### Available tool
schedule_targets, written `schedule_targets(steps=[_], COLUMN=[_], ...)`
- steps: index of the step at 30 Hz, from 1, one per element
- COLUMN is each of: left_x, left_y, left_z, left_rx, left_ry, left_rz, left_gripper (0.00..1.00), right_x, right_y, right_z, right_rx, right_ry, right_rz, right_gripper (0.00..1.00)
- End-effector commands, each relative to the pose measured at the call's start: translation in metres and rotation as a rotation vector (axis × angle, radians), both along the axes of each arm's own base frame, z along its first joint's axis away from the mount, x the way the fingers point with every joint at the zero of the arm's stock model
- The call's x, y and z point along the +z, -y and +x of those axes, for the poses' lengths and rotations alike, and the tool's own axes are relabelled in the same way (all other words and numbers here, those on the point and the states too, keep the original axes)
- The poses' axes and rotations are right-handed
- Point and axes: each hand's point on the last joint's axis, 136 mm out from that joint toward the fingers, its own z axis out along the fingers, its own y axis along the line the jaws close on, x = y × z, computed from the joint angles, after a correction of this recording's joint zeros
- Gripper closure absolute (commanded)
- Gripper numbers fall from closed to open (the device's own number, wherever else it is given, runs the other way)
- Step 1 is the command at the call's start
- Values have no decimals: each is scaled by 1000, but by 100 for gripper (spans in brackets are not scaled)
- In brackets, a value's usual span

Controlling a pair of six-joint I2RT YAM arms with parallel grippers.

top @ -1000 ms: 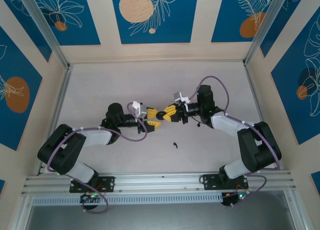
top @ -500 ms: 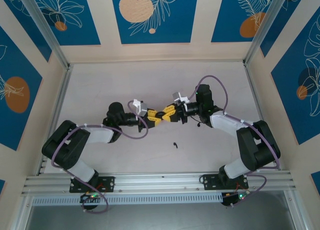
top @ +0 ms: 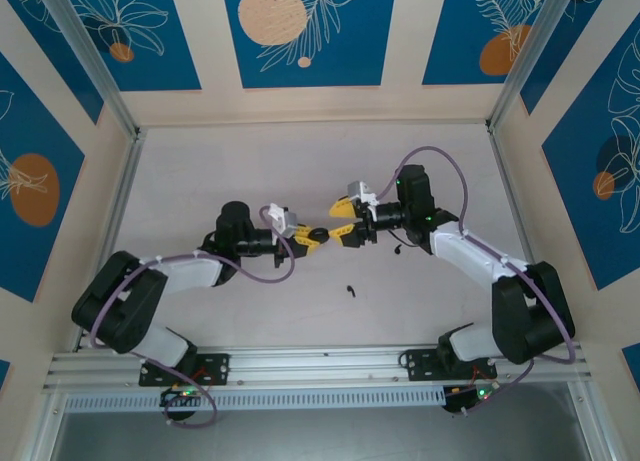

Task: Insert wireless bluetooth earbuds into charging case

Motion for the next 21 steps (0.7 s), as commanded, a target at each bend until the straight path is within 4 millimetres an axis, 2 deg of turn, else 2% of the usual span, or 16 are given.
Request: schedule_targets(steps=[1,5,12,21], left_x=[-12,-15,-16,-2], left_y=[-7,-8,-3,-8], left_z=[5,7,12,24], left_rx=[16,9,-6,7], left_ry=[78,95,79,49], left_rz=[128,171,141,50], left_gripper=[94,94,94,94], right_x=[-12,-19,-26,-34], right_y=[-2,-12,-28,-29], right_z=[0,4,12,18], right_rx=[-34,-7,49,61], right_ry=[79,89,64,31], right_rz=[-144,-192,-200,-201], right_gripper=[42,40,39,39])
